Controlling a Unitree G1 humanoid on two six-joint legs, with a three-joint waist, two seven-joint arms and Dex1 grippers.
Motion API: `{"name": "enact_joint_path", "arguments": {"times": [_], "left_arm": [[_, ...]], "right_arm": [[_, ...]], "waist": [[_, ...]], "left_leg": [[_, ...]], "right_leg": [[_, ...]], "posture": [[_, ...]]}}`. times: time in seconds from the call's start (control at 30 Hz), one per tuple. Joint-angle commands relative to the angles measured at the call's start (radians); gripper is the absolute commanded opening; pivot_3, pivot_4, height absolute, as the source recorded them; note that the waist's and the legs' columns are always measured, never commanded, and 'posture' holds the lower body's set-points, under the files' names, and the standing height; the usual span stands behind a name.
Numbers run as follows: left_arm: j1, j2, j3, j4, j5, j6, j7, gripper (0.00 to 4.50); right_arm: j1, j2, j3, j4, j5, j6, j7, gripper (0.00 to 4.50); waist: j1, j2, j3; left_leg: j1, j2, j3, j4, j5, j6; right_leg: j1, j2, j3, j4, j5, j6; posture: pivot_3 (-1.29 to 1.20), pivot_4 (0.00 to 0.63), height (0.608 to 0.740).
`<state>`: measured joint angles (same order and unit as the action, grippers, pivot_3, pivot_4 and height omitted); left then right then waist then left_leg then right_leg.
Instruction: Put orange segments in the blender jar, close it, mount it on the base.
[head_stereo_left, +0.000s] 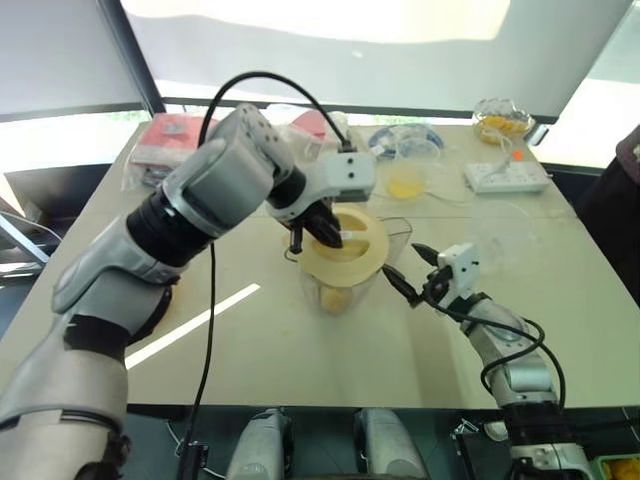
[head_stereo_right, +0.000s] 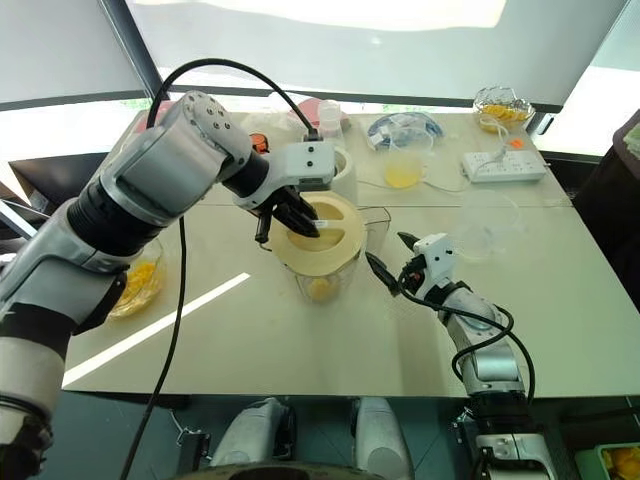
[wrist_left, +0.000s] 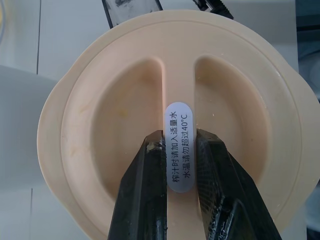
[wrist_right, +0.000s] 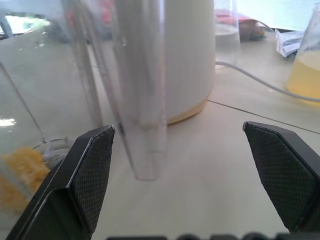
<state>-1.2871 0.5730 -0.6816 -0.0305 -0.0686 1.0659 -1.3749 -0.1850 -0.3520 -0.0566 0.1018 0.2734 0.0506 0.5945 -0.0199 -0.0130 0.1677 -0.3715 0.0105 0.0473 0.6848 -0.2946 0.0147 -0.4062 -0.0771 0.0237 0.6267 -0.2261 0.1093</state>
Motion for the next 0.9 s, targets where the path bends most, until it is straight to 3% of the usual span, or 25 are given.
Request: {"name": "enact_joint_path", "arguments": {"times": [0.03, 0.1, 0.27, 0.3, 0.53, 0.9], "left_arm": [[0.074, 0.004, -0.089, -0.007, 0.006, 0.013, 0.010, 0.24], [0.083, 0.009, -0.090, -0.017, 0.004, 0.016, 0.014, 0.24], [0.105, 0.011, -0.079, -0.027, -0.007, 0.039, 0.036, 0.24], [0.111, 0.011, -0.076, -0.026, -0.008, 0.044, 0.043, 0.24], [0.176, 0.019, -0.058, -0.053, 0.010, 0.062, 0.116, 0.24], [0.259, -0.106, 0.084, 0.034, 0.002, 0.459, 0.451, 0.24]], "right_arm": [[-0.039, 0.025, -0.029, -0.008, 0.010, -0.050, -0.023, 4.09], [-0.039, 0.029, -0.029, -0.022, 0.020, -0.041, -0.018, 3.55], [-0.024, 0.033, -0.017, -0.052, 0.014, -0.028, -0.023, 1.09], [-0.021, 0.035, -0.015, -0.056, 0.012, -0.026, -0.029, 0.79], [-0.004, 0.046, -0.010, -0.094, -0.007, -0.005, -0.078, 0.80], [0.032, 0.053, 0.000, -0.212, -0.020, 0.057, -0.145, 0.80]], "waist": [[0.000, 0.001, -0.001], [0.003, 0.001, -0.002], [0.005, 0.001, -0.002], [0.005, 0.001, -0.002], [0.007, 0.001, -0.004], [0.008, 0.010, -0.021]], "left_leg": [[0.000, 0.000, 0.000, 0.000, 0.000, 0.000], [0.000, 0.000, 0.000, 0.000, 0.000, 0.000], [0.000, 0.000, -0.001, 0.000, 0.000, 0.000], [0.000, 0.000, -0.001, 0.000, 0.000, 0.000], [0.000, 0.000, -0.001, 0.000, 0.000, 0.000], [0.002, -0.001, -0.005, 0.000, 0.000, 0.000]], "right_leg": [[0.000, 0.000, 0.000, 0.000, 0.000, 0.000], [0.000, 0.000, 0.000, 0.000, 0.000, 0.000], [0.000, 0.000, 0.000, 0.000, 0.000, 0.000], [0.000, 0.000, 0.000, 0.000, 0.000, 0.000], [0.001, -0.001, 0.000, 0.000, 0.000, 0.000], [0.009, -0.002, 0.000, -0.010, -0.002, 0.003]], "posture": [[0.00, 0.150, 0.740], [0.00, 0.150, 0.740], [0.00, 0.150, 0.740], [0.00, 0.150, 0.740], [0.00, 0.150, 0.740], [0.00, 0.150, 0.740]]}}
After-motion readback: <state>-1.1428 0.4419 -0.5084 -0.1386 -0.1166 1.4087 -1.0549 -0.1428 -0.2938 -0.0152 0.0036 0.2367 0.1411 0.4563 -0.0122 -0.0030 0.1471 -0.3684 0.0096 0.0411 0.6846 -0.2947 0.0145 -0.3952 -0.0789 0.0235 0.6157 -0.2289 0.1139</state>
